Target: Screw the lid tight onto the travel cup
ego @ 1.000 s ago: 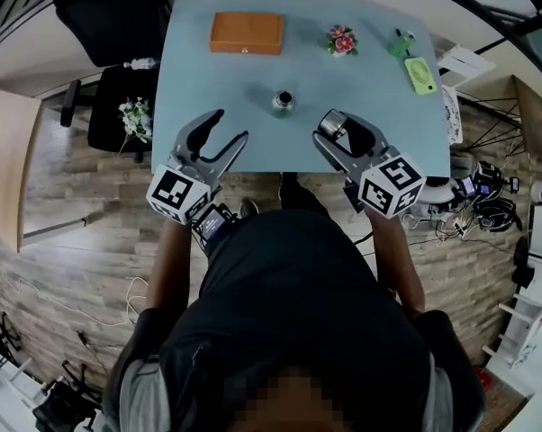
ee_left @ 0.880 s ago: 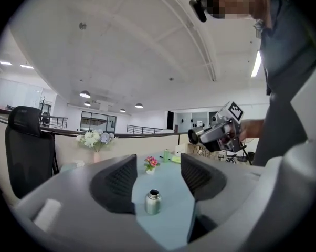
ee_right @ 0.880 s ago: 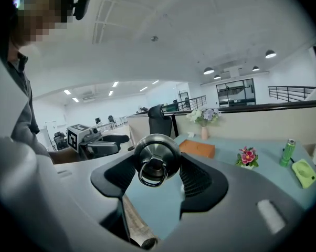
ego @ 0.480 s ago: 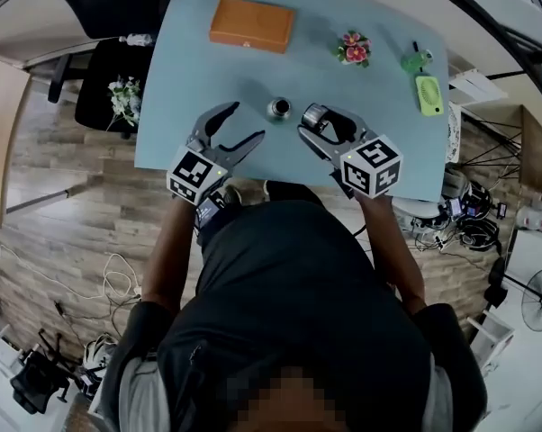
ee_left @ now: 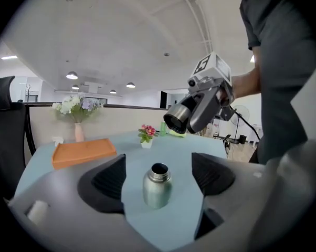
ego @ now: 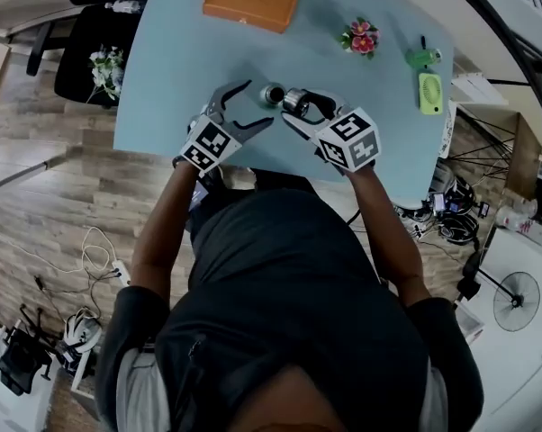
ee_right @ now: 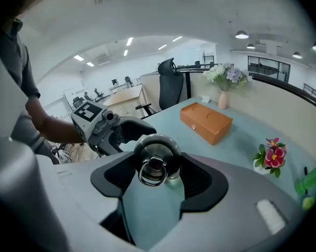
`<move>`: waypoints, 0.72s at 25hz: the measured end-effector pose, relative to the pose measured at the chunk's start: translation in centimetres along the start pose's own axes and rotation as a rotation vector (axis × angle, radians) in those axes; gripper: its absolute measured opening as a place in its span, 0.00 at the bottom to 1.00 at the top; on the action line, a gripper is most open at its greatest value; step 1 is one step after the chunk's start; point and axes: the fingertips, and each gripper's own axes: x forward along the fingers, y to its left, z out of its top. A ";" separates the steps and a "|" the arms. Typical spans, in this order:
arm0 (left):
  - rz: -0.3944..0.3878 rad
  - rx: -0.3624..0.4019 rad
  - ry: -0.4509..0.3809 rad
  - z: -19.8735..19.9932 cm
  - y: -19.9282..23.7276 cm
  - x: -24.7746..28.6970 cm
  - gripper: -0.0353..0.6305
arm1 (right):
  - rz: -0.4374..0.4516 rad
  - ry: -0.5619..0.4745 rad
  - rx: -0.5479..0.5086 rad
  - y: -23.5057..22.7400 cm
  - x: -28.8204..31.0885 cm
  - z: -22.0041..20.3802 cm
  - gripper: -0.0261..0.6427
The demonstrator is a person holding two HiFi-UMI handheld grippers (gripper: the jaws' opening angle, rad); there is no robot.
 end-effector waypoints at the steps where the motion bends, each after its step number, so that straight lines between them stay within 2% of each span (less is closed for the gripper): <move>1: -0.006 0.000 0.009 -0.6 -0.1 0.6 0.68 | 0.006 0.026 -0.013 -0.1 0.6 -0.4 0.43; 7: -0.015 0.020 0.088 -3.9 0.0 3.4 0.69 | 0.032 0.168 -0.109 -0.8 3.2 -2.2 0.43; 14: -0.038 0.039 0.133 -6.9 0.1 5.7 0.70 | 0.057 0.372 -0.292 -1.6 5.5 -3.8 0.43; 18: -0.050 0.045 0.142 -8.1 0.1 6.7 0.70 | 0.082 0.475 -0.363 -1.8 6.4 -4.4 0.43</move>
